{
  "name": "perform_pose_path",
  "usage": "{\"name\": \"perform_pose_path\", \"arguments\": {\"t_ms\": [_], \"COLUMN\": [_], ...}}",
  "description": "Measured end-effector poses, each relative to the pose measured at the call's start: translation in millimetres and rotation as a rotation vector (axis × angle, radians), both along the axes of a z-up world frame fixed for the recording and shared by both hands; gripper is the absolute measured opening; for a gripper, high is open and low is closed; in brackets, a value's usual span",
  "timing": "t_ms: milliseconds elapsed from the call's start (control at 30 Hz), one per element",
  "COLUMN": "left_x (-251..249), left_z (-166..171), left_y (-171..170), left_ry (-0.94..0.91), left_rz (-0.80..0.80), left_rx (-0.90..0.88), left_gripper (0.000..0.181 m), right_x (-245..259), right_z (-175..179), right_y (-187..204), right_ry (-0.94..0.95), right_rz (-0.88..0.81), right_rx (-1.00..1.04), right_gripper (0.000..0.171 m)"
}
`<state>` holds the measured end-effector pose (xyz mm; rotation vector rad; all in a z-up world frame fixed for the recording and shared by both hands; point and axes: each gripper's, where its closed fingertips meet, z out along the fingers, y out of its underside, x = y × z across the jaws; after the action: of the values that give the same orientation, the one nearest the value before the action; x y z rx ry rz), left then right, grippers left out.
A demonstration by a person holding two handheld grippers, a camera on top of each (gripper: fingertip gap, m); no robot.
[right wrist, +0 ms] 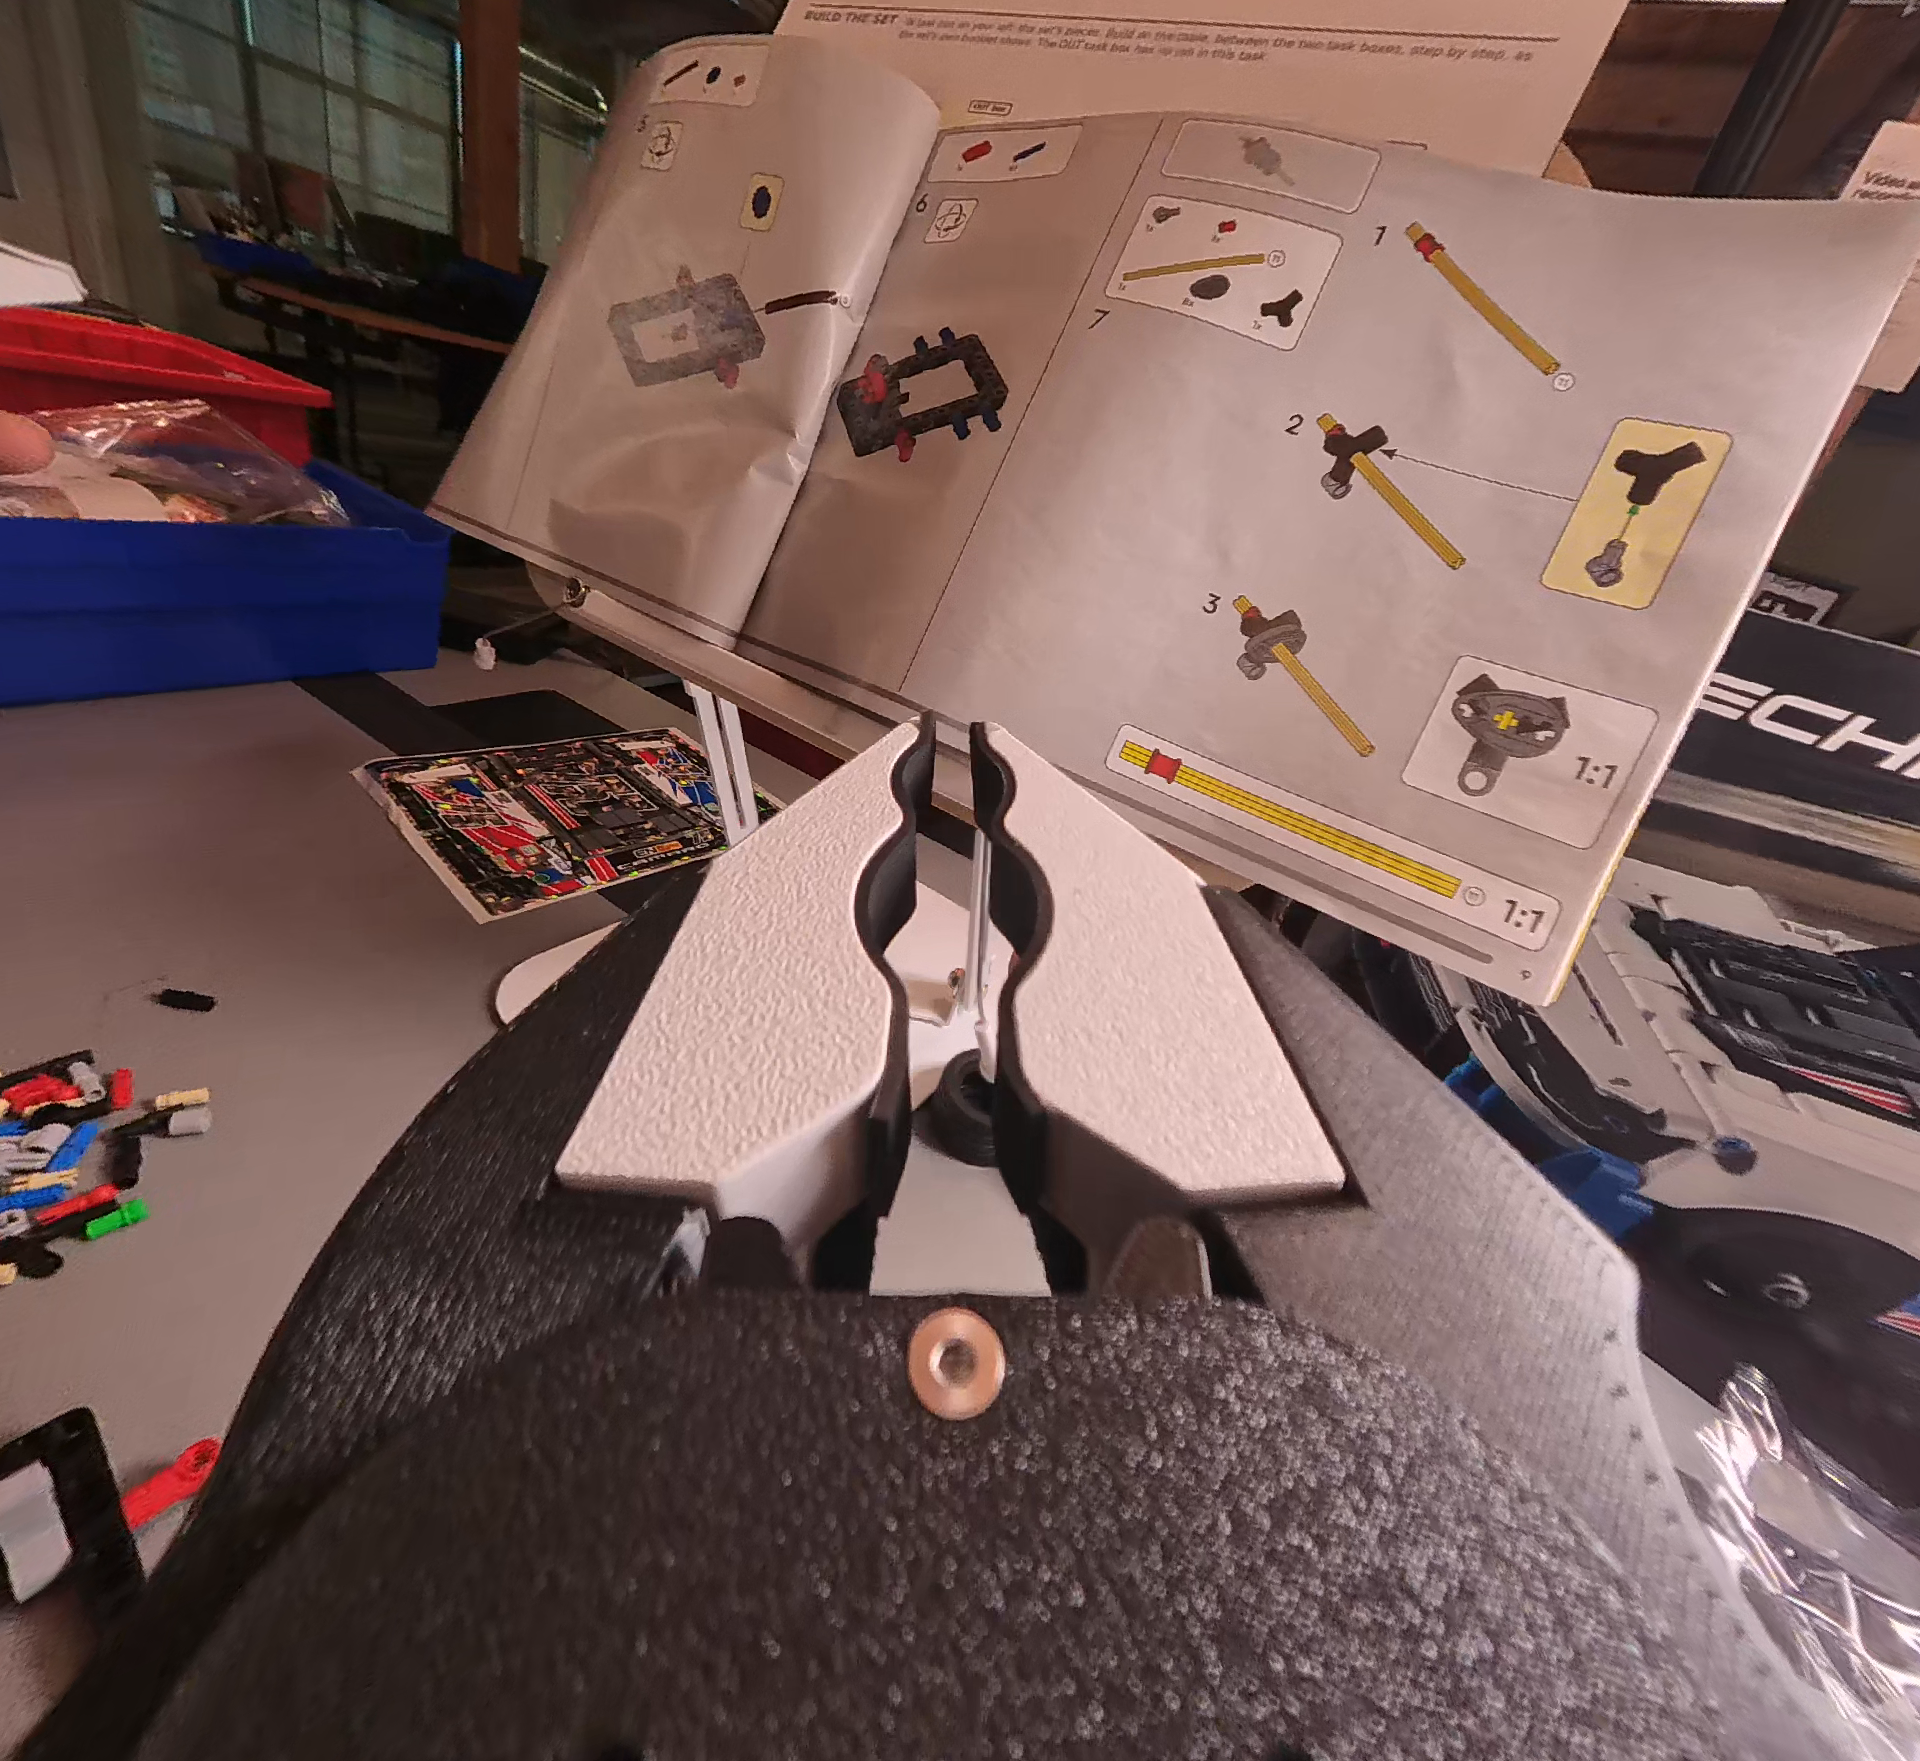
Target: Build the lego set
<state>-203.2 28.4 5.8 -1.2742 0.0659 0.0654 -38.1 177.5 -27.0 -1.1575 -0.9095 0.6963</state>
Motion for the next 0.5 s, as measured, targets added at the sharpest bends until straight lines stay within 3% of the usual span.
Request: {"name": "perform_pose_path", "arguments": {"t_ms": [267, 500], "left_x": [5, 8], "left_z": [0, -15], "left_y": [3, 10], "left_ry": [0.060, 0.056], "left_rz": [0.016, -0.006], "left_rx": [-0.021, -0.062], "left_gripper": [0.000, 0.000], "right_x": [-31, -104], "right_z": [6, 23], "right_y": [-24, -21], "right_ry": [-0.017, -0.045], "right_rz": [0.068, 0.094], "right_rx": [0.028, 0.026], "right_gripper": [0.005, 0.009]}}
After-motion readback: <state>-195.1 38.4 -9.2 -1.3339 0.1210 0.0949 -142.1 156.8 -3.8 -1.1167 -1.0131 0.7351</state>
